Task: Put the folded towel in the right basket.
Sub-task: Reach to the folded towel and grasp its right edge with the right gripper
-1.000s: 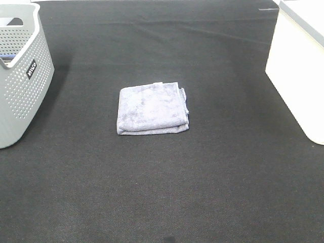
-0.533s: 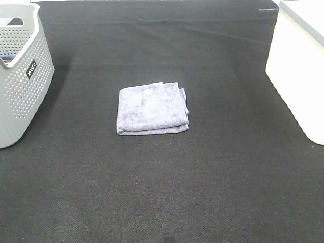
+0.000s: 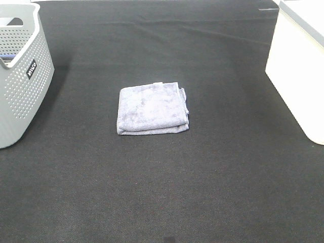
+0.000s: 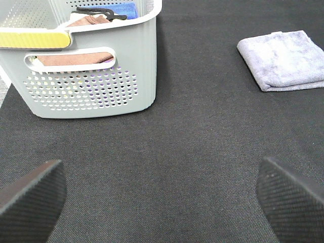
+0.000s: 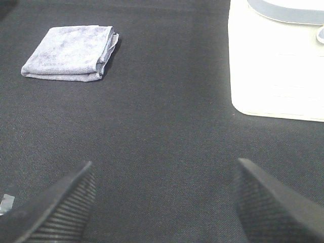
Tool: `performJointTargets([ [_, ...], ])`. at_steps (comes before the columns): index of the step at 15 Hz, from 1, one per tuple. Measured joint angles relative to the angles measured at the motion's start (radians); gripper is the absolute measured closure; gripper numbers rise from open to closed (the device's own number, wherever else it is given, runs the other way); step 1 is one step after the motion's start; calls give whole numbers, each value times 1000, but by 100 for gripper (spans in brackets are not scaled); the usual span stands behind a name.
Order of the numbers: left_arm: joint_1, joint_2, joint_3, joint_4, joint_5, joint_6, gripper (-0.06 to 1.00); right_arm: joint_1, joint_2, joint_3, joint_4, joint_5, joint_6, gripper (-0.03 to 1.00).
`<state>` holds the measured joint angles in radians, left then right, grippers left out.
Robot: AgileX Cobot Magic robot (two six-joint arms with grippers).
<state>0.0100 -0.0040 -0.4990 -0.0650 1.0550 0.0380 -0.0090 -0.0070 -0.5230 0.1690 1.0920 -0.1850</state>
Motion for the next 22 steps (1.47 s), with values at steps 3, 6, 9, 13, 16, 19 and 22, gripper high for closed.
performJointTargets([
  [3, 0, 0, 0, 0, 0, 0, -2, 0, 0, 0, 0, 0, 0, 25],
  [6, 0, 0, 0, 0, 0, 0, -2, 0, 0, 0, 0, 0, 0, 25],
  [9, 0, 0, 0, 0, 0, 0, -2, 0, 0, 0, 0, 0, 0, 25],
  [13, 0, 0, 0, 0, 0, 0, -2, 0, 3, 0, 3, -47, 35, 25],
  [16, 0, 0, 0, 0, 0, 0, -2, 0, 109, -1, 3, -126, 54, 25],
  [19, 0, 0, 0, 0, 0, 0, -2, 0, 331, -4, 14, -262, 54, 25],
  [22, 0, 0, 0, 0, 0, 0, -2, 0, 564, -87, 66, -309, 46, 25],
])
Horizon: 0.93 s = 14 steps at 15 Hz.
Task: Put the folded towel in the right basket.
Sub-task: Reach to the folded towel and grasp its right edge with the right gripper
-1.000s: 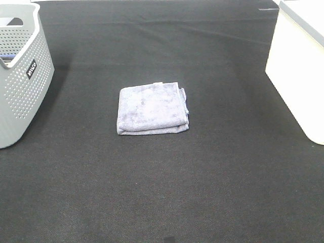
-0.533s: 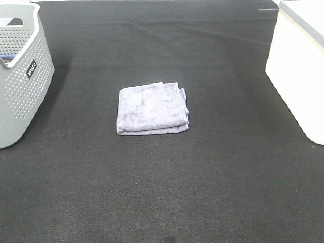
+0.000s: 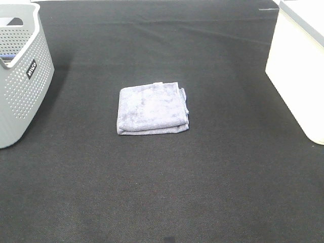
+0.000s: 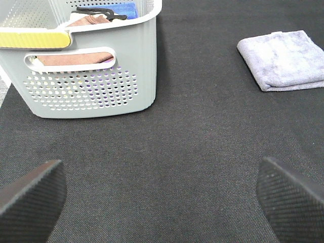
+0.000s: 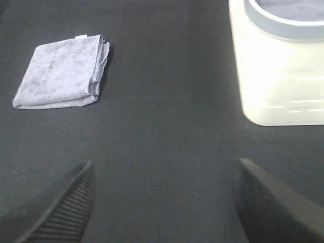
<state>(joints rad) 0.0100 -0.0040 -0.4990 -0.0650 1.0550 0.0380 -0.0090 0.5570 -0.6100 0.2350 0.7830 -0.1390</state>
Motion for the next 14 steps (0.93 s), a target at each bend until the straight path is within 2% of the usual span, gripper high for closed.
performJointTargets([
  [3, 0, 0, 0, 0, 0, 0, -2, 0, 249, -184, 23, 23, -28, 25],
  [9, 0, 0, 0, 0, 0, 0, -2, 0, 733, -569, 58, 209, -73, 25],
  [11, 0, 0, 0, 0, 0, 0, -2, 0, 881, -701, 82, 237, -81, 25],
  [14, 0, 0, 0, 0, 0, 0, -2, 0, 1018, -812, 146, 239, -100, 25],
])
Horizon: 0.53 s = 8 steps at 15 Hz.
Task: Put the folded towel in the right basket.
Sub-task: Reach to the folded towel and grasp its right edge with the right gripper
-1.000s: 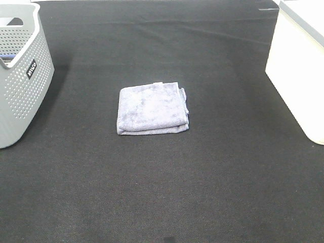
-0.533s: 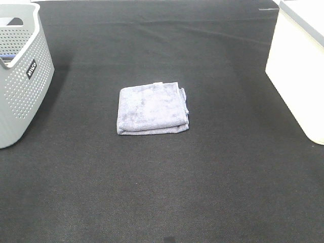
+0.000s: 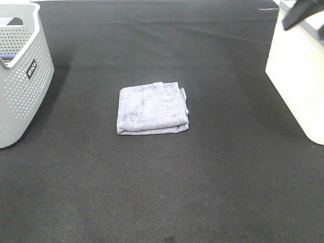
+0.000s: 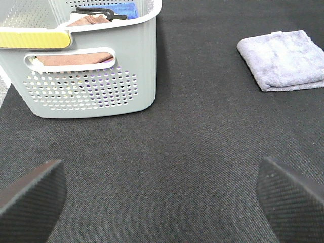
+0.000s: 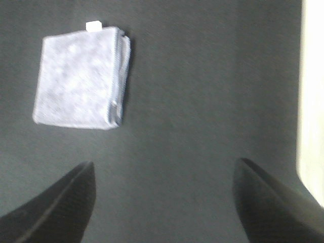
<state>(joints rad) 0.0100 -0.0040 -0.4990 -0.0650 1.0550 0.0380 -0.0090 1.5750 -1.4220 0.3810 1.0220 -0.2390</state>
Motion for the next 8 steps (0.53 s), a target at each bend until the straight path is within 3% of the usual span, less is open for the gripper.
performJointTargets([
  [3, 0, 0, 0, 0, 0, 0, -2, 30, 105, -78, 33, -5, -32, 28],
  [4, 0, 0, 0, 0, 0, 0, -2, 87, 156, -121, 32, -18, -35, 29],
  [8, 0, 0, 0, 0, 0, 0, -2, 180, 286, -207, 33, -39, -37, 29],
])
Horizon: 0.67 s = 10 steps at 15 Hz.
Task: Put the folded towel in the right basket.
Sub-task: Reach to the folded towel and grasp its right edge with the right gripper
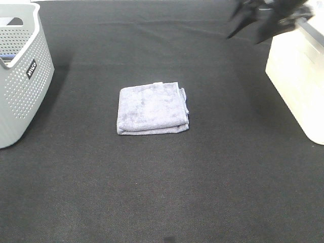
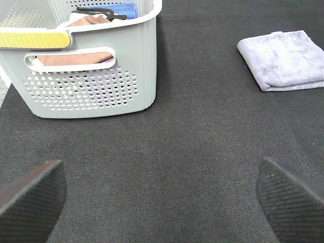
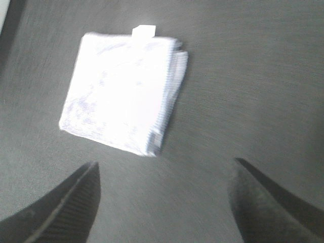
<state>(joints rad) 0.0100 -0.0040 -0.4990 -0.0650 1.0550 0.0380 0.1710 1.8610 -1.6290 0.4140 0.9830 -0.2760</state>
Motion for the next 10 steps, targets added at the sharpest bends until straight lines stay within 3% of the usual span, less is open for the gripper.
performJointTargets([
  [2, 0, 0, 0, 0, 0, 0, -2, 22, 98, -63, 23, 8, 0, 29],
  [8, 0, 0, 0, 0, 0, 0, -2, 22, 432, -330, 164, 183, 0, 29],
  [10, 0, 0, 0, 0, 0, 0, -2, 22, 515, -408, 194, 199, 0, 29],
])
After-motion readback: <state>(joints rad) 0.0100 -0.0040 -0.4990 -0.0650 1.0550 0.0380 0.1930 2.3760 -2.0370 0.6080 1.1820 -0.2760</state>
